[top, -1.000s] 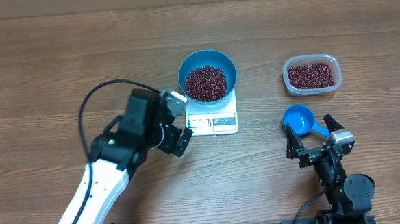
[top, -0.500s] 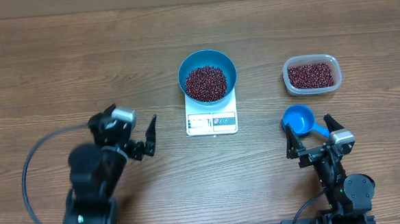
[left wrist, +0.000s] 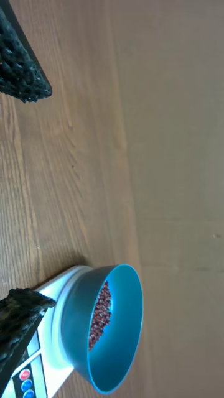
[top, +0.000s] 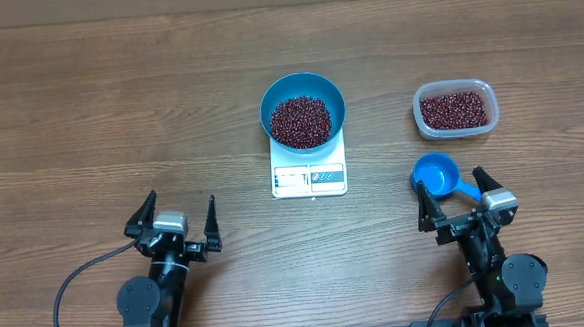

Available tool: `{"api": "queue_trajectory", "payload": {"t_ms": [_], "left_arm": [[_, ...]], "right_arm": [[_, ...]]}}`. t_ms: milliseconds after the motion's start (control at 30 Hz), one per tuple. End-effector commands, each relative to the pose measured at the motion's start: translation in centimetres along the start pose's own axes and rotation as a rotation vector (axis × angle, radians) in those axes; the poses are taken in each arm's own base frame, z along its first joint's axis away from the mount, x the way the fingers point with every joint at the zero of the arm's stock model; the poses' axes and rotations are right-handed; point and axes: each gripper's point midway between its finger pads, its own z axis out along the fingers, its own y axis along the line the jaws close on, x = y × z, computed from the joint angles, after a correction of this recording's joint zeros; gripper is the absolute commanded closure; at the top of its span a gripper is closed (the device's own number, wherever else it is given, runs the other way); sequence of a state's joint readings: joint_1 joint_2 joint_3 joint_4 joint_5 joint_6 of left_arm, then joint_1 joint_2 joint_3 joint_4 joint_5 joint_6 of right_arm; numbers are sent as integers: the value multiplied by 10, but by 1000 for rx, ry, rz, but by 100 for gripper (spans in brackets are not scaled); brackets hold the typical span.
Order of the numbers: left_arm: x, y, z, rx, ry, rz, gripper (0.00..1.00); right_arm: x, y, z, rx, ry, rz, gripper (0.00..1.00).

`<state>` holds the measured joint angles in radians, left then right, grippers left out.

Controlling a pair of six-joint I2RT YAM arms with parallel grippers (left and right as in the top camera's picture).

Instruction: Scoop item into bowl and weigh 150g on scale

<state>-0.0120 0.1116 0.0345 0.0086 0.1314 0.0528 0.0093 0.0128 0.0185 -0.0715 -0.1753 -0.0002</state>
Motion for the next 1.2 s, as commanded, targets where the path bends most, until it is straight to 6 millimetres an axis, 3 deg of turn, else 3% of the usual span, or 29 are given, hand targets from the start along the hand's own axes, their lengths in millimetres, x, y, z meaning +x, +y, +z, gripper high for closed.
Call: {"api": "queue_trajectory", "payload": {"t_ms": [0,133,1167], "left_arm": [[9,8,-2,-45,2,-16,0],[17,11,-4,-67,33,-19,0],[11,11,-5,-67,10,21,0]], "right_arm": [[2,0,0,3,-3,-2,0],[2,0,0,3,-3,-2,0],[2,0,0,3,-3,-2,0]]}}
